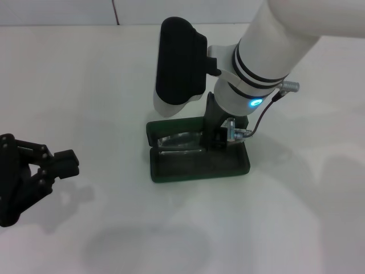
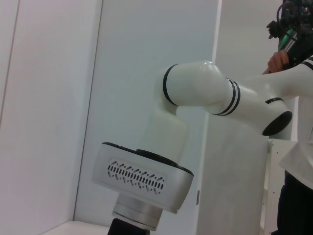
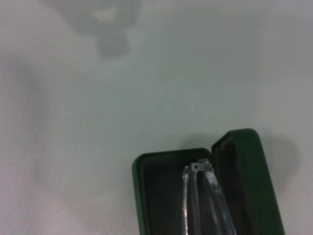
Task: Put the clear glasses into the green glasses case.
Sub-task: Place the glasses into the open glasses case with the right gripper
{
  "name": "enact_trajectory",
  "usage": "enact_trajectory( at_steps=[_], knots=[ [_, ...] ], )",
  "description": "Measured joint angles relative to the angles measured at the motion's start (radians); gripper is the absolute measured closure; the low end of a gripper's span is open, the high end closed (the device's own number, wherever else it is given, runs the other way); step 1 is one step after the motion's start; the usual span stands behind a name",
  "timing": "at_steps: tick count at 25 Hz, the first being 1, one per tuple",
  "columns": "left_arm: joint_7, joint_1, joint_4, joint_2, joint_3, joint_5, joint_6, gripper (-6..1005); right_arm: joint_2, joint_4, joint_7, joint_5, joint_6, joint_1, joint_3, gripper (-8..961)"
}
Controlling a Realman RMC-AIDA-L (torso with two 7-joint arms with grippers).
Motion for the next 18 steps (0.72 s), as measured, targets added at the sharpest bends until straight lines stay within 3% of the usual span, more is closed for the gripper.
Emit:
enact_trajectory(
  at_steps=[18],
  knots=[
    [0.000,0.004,0.000,0.000,0.000,0.000,0.000,909,0.000,0.000,0.000,0.006,-0.001,-0.002,0.003,791]
  ],
)
